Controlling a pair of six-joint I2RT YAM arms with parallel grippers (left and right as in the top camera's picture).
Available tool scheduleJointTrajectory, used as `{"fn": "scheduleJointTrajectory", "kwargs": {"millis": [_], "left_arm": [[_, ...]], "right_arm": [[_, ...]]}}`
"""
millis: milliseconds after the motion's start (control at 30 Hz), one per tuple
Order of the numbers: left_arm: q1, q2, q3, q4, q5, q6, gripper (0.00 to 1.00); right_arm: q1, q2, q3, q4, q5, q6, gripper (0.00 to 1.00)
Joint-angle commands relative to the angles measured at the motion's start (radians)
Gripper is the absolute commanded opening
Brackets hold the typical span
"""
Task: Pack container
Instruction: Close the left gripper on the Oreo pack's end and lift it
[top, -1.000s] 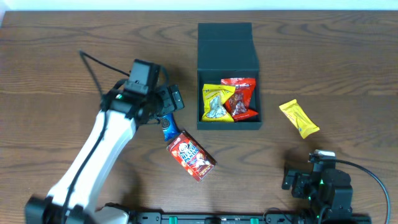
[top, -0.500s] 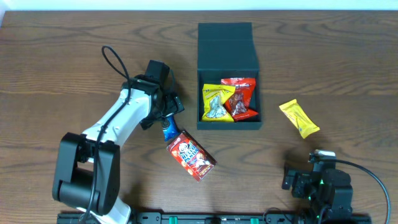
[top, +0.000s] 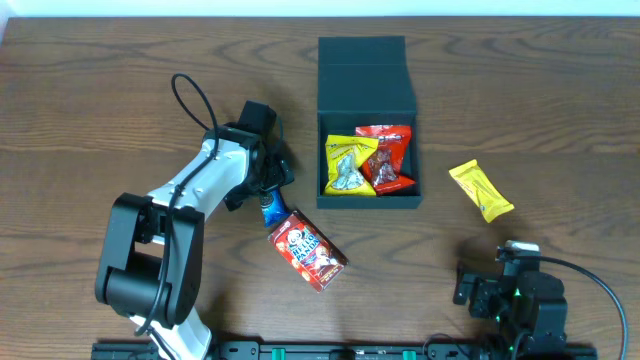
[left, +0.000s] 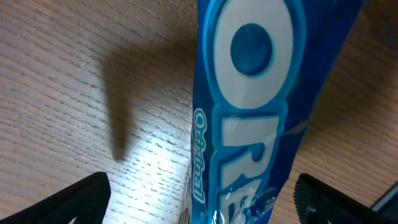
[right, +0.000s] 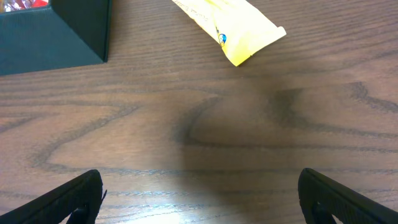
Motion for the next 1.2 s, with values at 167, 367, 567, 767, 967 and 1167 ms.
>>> {"fn": "scheduleJointTrajectory", "kwargs": {"millis": [167, 367, 567, 767, 967, 1167], "left_arm": [[0.003, 0.007, 0.02, 0.046, -0.036, 0.034, 0.95], [0.003, 0.007, 0.02, 0.082, -0.036, 0.065, 0.95], [0.002, 0.007, 0.018, 0.101, -0.048, 0.108, 0.95], [0.001, 0.023, 0.018, 0.105, -0.051, 0.117, 0.95], [-0.006, 0.047, 0.018, 0.105, -0.047, 0.117, 0.96], [-0.006, 0.047, 0.018, 0.113, -0.047, 0.117, 0.79]], "right_arm": [[-0.006, -0.004, -0.002, -0.003, -0.003, -0.015, 0.99], [-0.006, -0.004, -0.002, -0.003, -0.003, -0.015, 0.99], [-0.006, -0.004, -0.002, -0.003, -0.003, -0.015, 0.99], [-0.006, -0.004, -0.002, -0.003, -0.003, -0.015, 0.99], [-0.006, -0.004, -0.002, -0.003, -0.003, -0.015, 0.99], [-0.006, -0.004, -0.002, -0.003, -0.003, -0.015, 0.99]]}}
